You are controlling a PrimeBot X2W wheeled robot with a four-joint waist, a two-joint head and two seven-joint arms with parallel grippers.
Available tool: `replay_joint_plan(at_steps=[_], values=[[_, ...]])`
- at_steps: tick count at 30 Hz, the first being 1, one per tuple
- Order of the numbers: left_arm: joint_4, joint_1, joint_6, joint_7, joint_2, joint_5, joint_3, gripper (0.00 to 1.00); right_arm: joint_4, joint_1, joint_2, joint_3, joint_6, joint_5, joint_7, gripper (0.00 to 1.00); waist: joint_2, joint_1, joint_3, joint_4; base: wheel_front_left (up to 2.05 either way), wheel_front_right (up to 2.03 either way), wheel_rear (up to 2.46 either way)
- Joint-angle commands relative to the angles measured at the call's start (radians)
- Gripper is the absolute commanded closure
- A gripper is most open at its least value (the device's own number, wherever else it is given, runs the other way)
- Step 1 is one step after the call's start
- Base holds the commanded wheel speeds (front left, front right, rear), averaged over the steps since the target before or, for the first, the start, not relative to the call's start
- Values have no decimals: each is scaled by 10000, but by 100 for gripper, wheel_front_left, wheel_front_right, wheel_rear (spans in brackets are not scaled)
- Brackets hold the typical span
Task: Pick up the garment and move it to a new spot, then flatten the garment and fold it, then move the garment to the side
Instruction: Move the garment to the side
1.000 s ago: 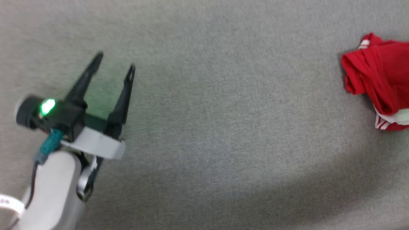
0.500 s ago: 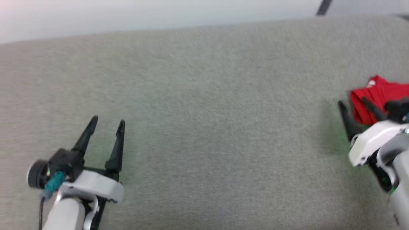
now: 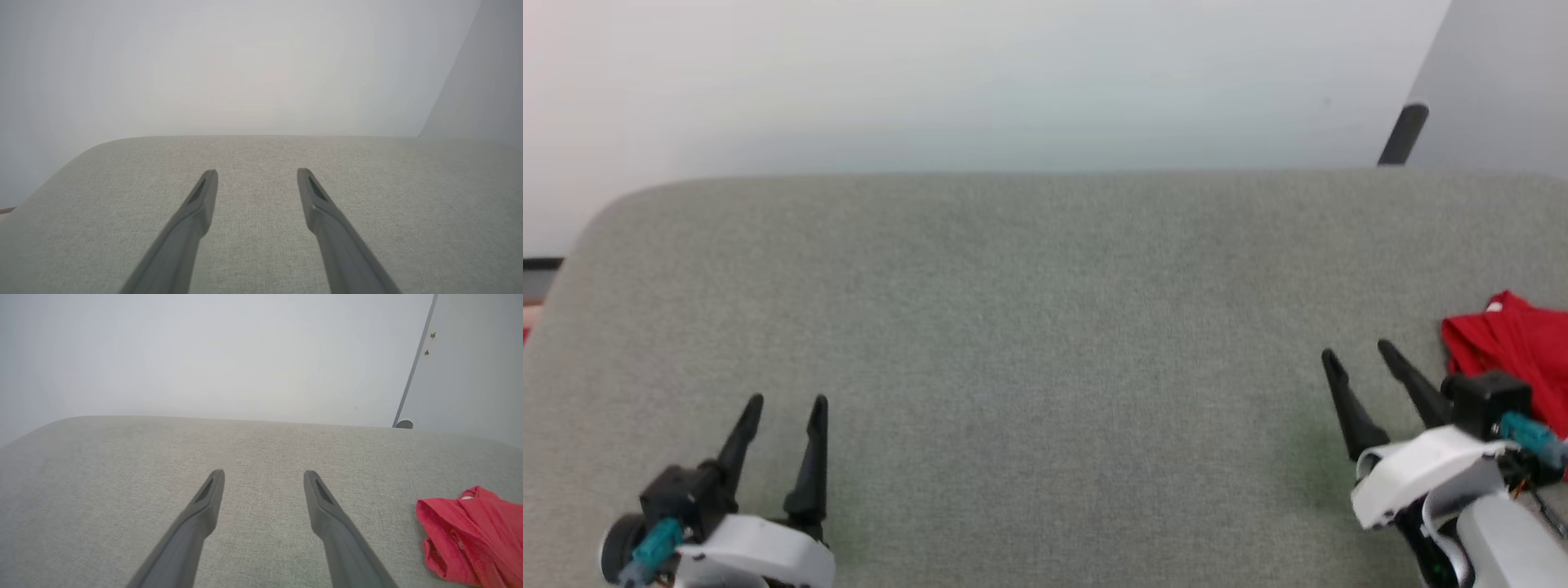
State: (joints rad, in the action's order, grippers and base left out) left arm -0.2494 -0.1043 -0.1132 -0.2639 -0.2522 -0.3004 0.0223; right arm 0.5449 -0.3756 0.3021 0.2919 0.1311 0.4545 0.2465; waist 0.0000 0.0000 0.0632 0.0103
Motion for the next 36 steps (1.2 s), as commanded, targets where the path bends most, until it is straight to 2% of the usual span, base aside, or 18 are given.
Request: replay_joint_plan(at_steps=[1, 13, 26, 36], values=[[13, 208, -52, 4, 96, -31, -56, 0, -120, 292, -79, -123, -8, -107, 62, 0, 0, 0, -486, 194, 0, 0, 0], [284, 1044, -108, 4, 615, 244, -176, 0, -1649, 1973, -667, -1577, -8, -738, 178, 0, 0, 0, -1025, 243, 0, 0, 0], [1095, 1935, -166, 4, 451, 393, -6, 0, -3655, 3878, -1019, -3195, -8, -1237, 19, 0, 0, 0, -1124, 478, 0, 0, 0], [1947, 2607, -26, 4, 520, 436, -120, 0, -4962, 4954, -1452, -3718, -8, -1472, -438, 0, 0, 0, -1024, 420, 0, 0, 0]])
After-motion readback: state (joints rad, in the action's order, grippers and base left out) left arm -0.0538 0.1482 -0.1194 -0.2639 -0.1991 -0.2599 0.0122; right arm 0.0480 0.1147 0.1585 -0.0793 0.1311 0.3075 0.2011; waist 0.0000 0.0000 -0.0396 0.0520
